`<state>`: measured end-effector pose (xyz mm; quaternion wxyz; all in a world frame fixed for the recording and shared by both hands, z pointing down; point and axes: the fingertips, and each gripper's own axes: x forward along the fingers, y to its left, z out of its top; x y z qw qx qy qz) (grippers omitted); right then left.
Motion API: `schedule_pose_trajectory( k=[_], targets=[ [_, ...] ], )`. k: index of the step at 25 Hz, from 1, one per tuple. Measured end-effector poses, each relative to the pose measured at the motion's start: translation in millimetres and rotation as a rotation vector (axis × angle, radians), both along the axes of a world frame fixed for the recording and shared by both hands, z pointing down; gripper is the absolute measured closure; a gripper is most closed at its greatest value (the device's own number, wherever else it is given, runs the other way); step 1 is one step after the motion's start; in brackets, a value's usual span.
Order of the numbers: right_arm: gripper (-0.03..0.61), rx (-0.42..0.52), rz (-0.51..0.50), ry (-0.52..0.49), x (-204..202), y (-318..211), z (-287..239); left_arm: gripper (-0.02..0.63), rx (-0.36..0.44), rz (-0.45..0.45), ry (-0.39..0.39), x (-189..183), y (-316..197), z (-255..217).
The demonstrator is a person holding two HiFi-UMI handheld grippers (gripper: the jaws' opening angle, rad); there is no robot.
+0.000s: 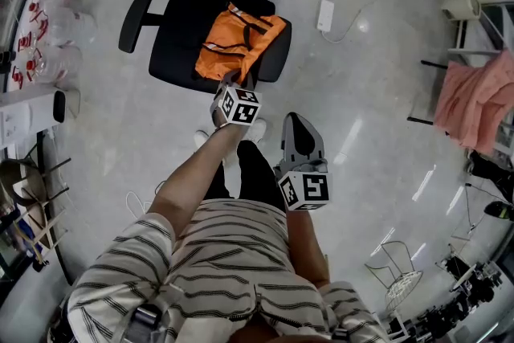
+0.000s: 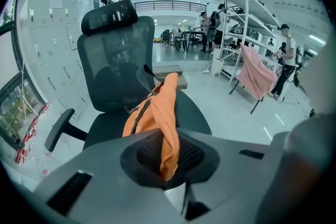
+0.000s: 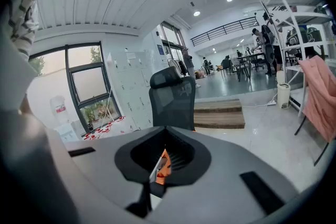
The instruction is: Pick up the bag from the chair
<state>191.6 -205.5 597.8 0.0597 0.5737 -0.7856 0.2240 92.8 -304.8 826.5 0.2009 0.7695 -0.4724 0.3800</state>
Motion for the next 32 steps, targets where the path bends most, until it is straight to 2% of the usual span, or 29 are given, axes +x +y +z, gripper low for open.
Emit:
schedule_pose_trajectory(
  k=[19, 32],
  targets=[
    [0.560, 0.034, -0.002, 0.007, -0.6, -6.9, -13.6, 0.584, 0.021, -0.097, 0.083, -20.9, -9.9, -24.2],
    [0.560, 0.074, -0.004, 0.014, -5.6, -11.8, -29.5, 0.584, 0.030, -0.211, 0.182, -41.0, -22.6, -53.5]
  ],
)
